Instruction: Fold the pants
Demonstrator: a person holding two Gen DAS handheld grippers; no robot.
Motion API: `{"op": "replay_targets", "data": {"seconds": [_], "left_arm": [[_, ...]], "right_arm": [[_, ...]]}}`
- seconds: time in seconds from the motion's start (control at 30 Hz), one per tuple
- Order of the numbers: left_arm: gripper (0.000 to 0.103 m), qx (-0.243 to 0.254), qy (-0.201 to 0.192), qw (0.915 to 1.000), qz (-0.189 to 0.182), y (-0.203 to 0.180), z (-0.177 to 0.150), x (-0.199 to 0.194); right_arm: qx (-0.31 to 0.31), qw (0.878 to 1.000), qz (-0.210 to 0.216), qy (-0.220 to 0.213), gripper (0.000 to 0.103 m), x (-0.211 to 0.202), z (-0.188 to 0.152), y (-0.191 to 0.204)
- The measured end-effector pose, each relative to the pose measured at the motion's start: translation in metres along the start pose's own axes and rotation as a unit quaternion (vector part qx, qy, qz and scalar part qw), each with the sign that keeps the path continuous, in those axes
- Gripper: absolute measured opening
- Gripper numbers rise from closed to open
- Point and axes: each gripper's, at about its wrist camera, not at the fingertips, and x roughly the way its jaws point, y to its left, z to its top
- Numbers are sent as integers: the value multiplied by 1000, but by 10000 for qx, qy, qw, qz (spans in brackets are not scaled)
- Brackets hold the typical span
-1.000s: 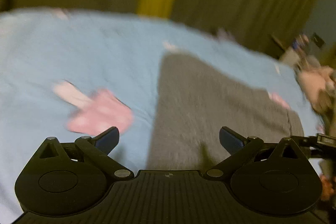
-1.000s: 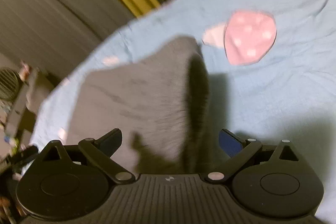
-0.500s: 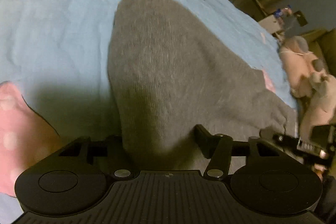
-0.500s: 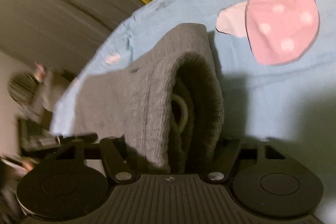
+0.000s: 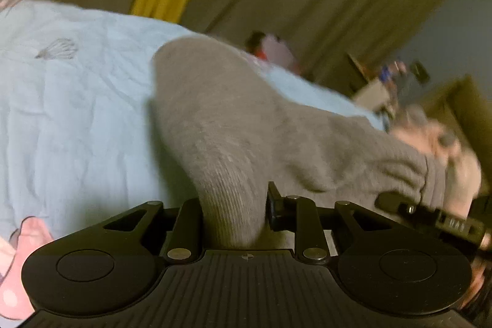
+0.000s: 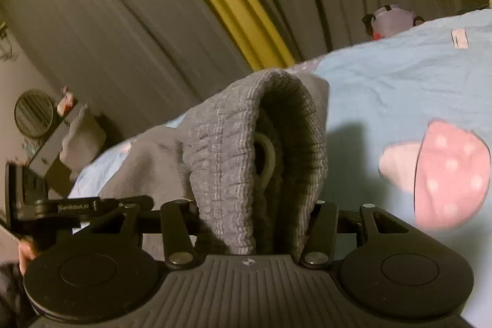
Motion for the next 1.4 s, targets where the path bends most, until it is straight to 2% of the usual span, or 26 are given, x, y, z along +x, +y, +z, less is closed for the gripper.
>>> {"op": "replay_targets", "data": {"seconds": [0.07, 0.1, 0.13, 0.17, 0.2, 0.27, 0.3, 0.33, 0.37, 0.4, 0.47, 0.5, 0.53, 0.6, 0.67, 0.7, 0.77, 0.83, 0.87, 0.9, 1.0, 1.07, 1.13, 1.23, 1.33, 1.4], "left_arm": [[65, -367, -17, 9981, 499, 13, 7, 4], [70, -462, -135, 9948, 898, 18, 7, 2], [76, -439, -259, 9915, 1197, 22, 4, -3], [81, -296, -300, 9904, 1314, 23, 0, -7], [82, -96, -277, 9899, 1389, 23, -8, -13], [83, 133, -286, 9881, 1508, 18, -24, -20], [84, 209, -314, 9884, 1469, 11, -33, -21], [89, 271, -322, 9896, 1372, 3, -43, -20], [93, 364, -289, 9909, 1267, -1, -54, -21], [94, 473, -269, 9912, 1206, -6, -64, -20], [94, 794, -193, 9860, 1454, -13, -82, -8], [95, 826, -92, 9829, 1641, -11, -87, 0], [97, 713, 7, 9818, 1761, -6, -91, 4], [100, 296, 66, 9850, 1698, 5, -95, 11], [100, 211, -49, 9843, 1750, 4, -96, 4], [99, 255, -137, 9827, 1828, 0, -98, -2], [100, 392, -266, 9817, 1846, -7, -111, -16], [101, 519, -79, 9807, 1881, -12, -126, -21], [101, 560, 108, 9792, 1949, -14, -134, -20], [101, 608, 236, 9762, 2069, -18, -144, -18], [101, 1016, 232, 9662, 2357, -36, -159, -18], [101, 1064, 337, 9632, 2443, -48, -165, -16], [101, 1015, 399, 9628, 2471, -60, -174, -18], [101, 1072, 381, 9584, 2619, -73, -193, -21], [101, 1197, 330, 9558, 2666, -82, -205, -27], [101, 1344, 121, 9538, 2684, -92, -208, -37]], "right_arm": [[-205, 9993, -309, -75, 70, 10, 14, -3], [-329, 9974, -635, -35, 95, 20, 21, -4], [-365, 9919, -1215, -23, 99, 24, 26, -7], [-439, 9854, -1645, -60, 99, 26, 27, -7], [-567, 9813, -1832, -174, 99, 22, 24, -7], [-738, 9818, -1710, -382, 98, 10, 12, -4], [-779, 9820, -1635, -535, 89, 3, 4, 1], [-814, 9814, -1583, -716, 67, -3, -6, 6], [-881, 9811, -1510, -824, 53, -9, -13, 9], [-977, 9802, -1447, -929, 34, -14, -23, 15], [-1024, 9784, -1370, -1157, 30, -21, -42, 17], [-1051, 9802, -1258, -1112, 29, -17, -48, 16], [-1058, 9809, -1332, -945, 28, -7, -53, 15], [-1392, 9727, -1810, -408, 27, 19, -68, 6], [-1915, 9596, -2001, -490, 28, 20, -74, 18], [-2025, 9562, -2047, -524, 32, 16, -73, 26], [-1890, 9627, -1809, -693, 46, 0, -75, 33], [-1561, 9736, -1426, -857, 88, -16, -85, 31], [-1485, 9760, -1376, -808, 94, -19, -94, 32], [-1426, 9779, -1389, -635, 96, -18, -105, 30], [-1358, 9775, -1610, 95, 99, -10, -132, 29], [-1406, 9760, -1616, 398, 99, -10, -142, 38], [-1561, 9745, -1589, 260, 99, -18, -148, 49], [-1712, 9688, -1788, 70, 99, -34, -162, 65], [-1631, 9617, -2191, 211, 99, -40, -168, 74], [-1697, 9555, -2365, 487, 99, -42, -168, 79]]}}
